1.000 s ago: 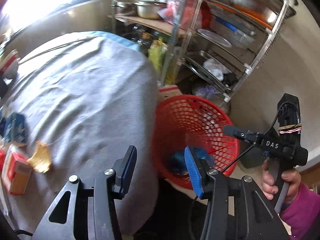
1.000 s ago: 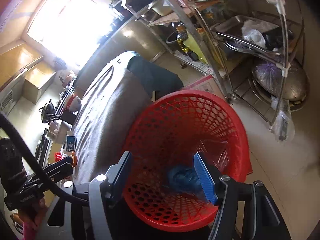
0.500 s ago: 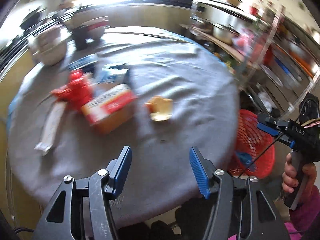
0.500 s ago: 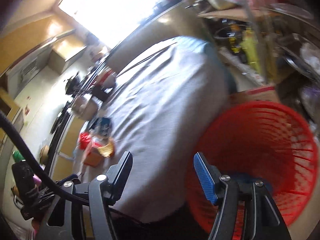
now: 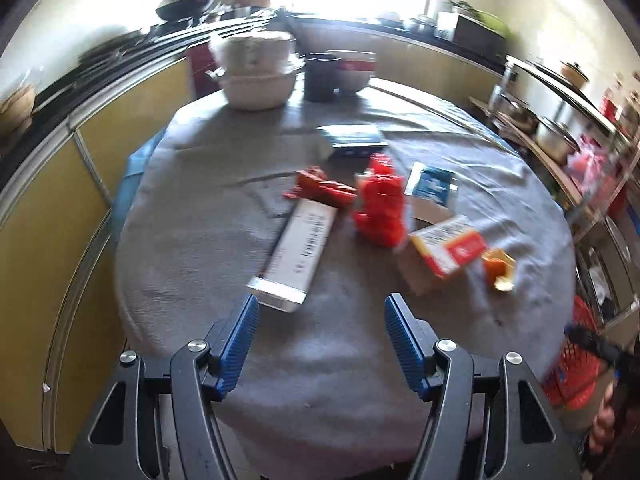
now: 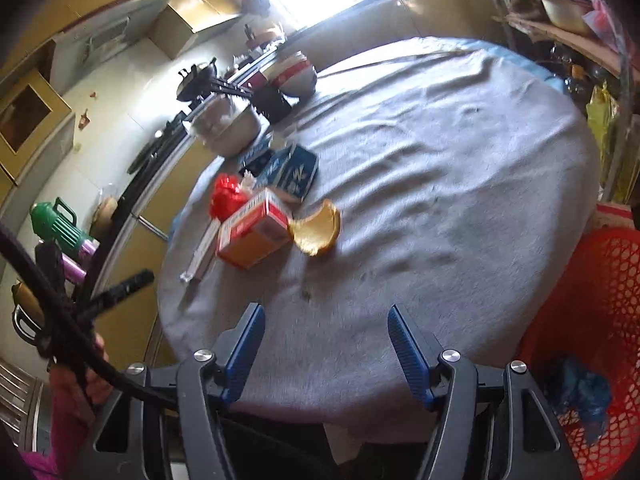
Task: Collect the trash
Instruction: 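Grasp the white medicine box with left tool while right tool grasps the orange peel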
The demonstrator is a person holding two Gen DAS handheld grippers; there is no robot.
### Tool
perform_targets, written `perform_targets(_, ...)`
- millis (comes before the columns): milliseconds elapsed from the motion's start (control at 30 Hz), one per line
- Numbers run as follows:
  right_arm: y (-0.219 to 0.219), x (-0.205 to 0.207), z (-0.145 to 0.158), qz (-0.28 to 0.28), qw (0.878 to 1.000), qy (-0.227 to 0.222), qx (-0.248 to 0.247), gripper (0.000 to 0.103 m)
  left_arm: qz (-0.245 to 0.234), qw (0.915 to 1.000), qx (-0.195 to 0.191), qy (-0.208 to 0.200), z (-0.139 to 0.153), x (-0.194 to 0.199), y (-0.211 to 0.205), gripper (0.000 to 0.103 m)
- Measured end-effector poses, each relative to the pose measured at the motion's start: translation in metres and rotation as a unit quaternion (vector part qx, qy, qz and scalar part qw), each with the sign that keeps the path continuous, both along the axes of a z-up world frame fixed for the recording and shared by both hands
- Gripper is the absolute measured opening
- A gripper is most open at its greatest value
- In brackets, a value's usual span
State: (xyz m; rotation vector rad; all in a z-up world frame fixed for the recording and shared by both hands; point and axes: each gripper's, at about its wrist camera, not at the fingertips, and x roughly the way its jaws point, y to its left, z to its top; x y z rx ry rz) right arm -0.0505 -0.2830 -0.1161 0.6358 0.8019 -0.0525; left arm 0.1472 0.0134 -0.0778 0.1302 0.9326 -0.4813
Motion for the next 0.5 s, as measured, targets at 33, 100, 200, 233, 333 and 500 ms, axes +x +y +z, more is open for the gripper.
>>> perform_targets(33,0.0,0.0,-0.002,0.001,1.0,0.004,0.004,0.068,0.004,1.0,-0.001,0.005,-0.002,0.006,0.002,0.066)
perform_targets(100,0.003,0.001,-0.007,0.005,1.0,0.012,0.013,0.068,0.011,0.9998,-0.004,0.015,-0.008,0.019,0.003,0.067)
perform_targets(200,0.013,0.003,-0.009,0.018,1.0,0.018,0.012,0.068,0.012,0.9995,0.007,0.029,-0.02,0.04,-0.003,0.068)
perform_targets(233,0.016,0.004,-0.009,0.023,1.0,0.019,0.007,0.068,0.01,0.9994,0.012,0.031,-0.023,0.044,-0.007,0.068)
perform_targets(333,0.025,0.006,-0.008,0.036,0.999,0.022,-0.008,0.068,0.01,0.9988,0.025,0.041,-0.034,0.058,-0.015,0.068)
perform_targets(500,0.026,0.007,-0.005,0.038,0.999,0.021,-0.018,0.068,0.004,0.9977,0.036,0.058,-0.048,0.074,-0.027,0.068)
